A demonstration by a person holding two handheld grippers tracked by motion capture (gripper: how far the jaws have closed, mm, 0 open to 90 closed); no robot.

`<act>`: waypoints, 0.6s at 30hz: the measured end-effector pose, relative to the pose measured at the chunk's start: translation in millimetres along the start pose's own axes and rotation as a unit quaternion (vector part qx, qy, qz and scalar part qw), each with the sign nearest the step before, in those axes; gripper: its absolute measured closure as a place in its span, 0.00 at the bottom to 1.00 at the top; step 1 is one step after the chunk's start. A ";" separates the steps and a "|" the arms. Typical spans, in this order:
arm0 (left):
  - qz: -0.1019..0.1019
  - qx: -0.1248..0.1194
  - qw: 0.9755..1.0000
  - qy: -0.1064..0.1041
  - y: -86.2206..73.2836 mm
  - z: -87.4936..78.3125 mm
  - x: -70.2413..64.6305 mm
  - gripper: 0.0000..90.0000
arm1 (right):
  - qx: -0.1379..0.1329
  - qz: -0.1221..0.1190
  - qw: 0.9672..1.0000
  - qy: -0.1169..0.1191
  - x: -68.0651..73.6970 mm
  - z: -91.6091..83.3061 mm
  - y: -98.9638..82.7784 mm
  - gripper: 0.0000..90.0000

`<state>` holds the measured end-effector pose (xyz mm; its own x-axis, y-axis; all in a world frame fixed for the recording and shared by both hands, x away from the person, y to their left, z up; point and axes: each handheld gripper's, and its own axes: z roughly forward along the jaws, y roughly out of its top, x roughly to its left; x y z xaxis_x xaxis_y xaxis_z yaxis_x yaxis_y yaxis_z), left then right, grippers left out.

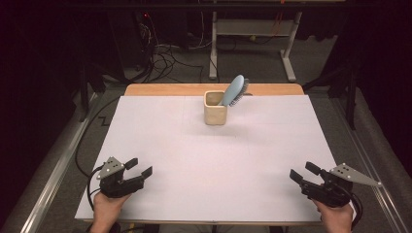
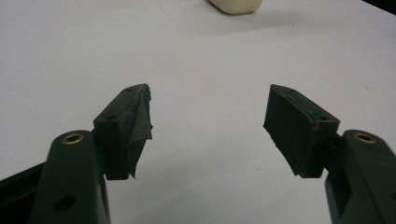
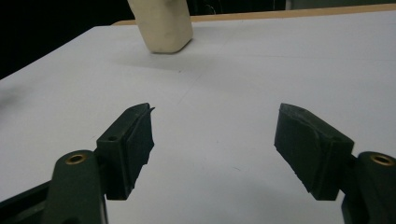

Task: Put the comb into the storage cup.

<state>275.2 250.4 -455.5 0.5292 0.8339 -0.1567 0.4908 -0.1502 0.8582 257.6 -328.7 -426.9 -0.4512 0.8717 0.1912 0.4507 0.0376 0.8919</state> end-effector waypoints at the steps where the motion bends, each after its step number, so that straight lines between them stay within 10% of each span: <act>1: 0.000 -0.001 1.000 0.000 0.0 0.0 -0.1 0.36 | 0.001 -0.001 1.000 -0.001 -0.1 0.1 -0.5 0.32; 18: -0.004 -0.002 1.000 -0.001 0.0 -0.8 0.4 0.36 | 0.016 0.003 1.000 -0.003 -1.9 3.0 -13.9 0.30</act>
<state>274.8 251.2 -455.1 0.5273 0.8336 -0.1646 0.4925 -0.1421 0.8586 254.5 -329.4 -440.9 -0.4444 0.8746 0.1938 0.4777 0.0483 0.8772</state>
